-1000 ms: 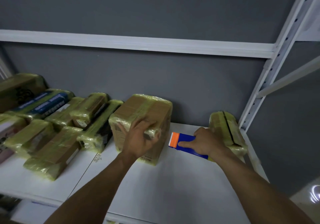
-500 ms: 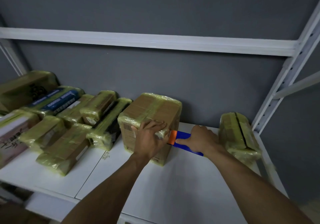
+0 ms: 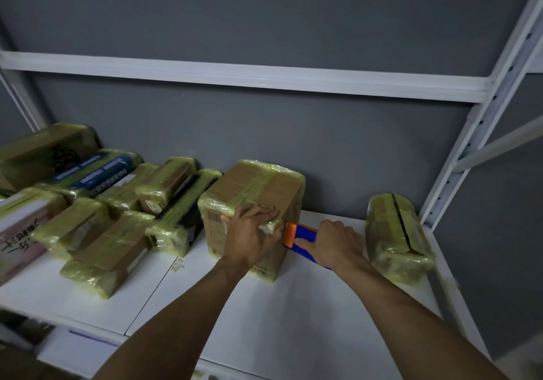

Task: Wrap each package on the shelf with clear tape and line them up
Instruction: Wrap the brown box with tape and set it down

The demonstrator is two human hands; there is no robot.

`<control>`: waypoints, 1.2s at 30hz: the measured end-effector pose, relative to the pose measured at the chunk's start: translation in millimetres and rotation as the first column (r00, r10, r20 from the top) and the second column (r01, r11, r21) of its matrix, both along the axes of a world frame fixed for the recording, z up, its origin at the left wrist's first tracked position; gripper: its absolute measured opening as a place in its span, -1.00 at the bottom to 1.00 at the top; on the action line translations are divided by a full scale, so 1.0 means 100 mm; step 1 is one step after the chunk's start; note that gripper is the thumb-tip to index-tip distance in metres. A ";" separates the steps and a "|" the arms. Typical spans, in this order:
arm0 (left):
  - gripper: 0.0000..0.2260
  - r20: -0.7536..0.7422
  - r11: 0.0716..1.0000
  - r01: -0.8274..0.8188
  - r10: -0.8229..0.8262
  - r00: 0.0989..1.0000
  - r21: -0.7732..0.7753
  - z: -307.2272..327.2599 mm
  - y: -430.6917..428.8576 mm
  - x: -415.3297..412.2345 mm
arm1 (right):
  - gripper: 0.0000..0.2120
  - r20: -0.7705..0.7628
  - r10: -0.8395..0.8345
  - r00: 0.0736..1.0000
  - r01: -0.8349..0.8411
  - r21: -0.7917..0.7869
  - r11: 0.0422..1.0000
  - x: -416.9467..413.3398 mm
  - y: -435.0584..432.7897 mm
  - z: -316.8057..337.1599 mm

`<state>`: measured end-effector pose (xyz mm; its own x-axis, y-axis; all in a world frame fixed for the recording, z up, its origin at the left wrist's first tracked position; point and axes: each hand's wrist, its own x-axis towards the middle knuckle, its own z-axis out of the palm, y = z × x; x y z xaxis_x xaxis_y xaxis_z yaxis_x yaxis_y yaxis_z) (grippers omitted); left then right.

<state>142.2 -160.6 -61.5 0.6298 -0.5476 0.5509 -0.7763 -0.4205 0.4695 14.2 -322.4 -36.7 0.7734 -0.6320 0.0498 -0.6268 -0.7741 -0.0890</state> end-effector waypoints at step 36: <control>-0.59 -0.010 0.978 -0.044 0.047 0.999 0.204 0.31 0.26 -0.11 | -0.31 0.532 -0.161 0.831 -0.082 0.405 0.911 -0.69 -0.13 0.32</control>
<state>131.5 -134.5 -31.0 0.6638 -0.6180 0.4212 -0.7479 -0.5432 0.3816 -55.2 -335.0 -4.2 0.6676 -0.7191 0.1927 -0.4085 -0.5702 -0.7127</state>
